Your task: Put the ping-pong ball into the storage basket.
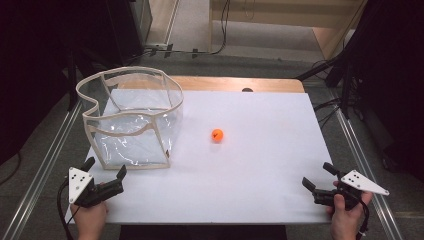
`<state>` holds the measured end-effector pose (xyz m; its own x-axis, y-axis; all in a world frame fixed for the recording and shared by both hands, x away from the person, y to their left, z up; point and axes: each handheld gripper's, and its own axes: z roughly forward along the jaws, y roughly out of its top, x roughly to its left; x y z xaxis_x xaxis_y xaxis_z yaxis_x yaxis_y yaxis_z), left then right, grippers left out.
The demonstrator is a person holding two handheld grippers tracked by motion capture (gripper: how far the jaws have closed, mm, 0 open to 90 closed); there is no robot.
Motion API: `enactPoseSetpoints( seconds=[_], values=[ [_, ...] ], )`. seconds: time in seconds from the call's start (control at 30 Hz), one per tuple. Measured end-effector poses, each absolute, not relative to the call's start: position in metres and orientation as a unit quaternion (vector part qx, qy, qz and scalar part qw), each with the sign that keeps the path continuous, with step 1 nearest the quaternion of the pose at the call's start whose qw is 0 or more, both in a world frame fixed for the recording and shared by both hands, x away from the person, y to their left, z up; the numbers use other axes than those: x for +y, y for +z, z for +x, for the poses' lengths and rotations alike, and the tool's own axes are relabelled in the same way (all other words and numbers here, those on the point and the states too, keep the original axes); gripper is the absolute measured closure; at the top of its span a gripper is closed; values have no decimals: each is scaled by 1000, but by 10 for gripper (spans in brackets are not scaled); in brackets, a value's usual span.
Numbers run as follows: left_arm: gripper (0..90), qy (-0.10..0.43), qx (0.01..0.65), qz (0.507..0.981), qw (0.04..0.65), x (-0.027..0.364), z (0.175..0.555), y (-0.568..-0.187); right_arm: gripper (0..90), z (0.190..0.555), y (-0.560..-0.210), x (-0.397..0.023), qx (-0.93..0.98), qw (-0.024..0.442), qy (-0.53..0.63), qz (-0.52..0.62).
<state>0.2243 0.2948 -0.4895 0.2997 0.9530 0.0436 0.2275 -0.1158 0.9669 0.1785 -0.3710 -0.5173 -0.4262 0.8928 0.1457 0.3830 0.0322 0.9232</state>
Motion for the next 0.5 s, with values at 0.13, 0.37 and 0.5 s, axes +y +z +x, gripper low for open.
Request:
enactPoseSetpoints(
  seconds=[0.13,0.37,0.5],
  values=[
    [0,377,457,645,482,294,224,-490,0,182,-515,-370,684,232,513,464],
    [0,380,455,646,482,294,223,-490,0,188,-503,-362,683,240,515,459],
    [0,378,454,646,484,294,223,-490,0,191,-497,-357,691,240,511,452]
  ],
)
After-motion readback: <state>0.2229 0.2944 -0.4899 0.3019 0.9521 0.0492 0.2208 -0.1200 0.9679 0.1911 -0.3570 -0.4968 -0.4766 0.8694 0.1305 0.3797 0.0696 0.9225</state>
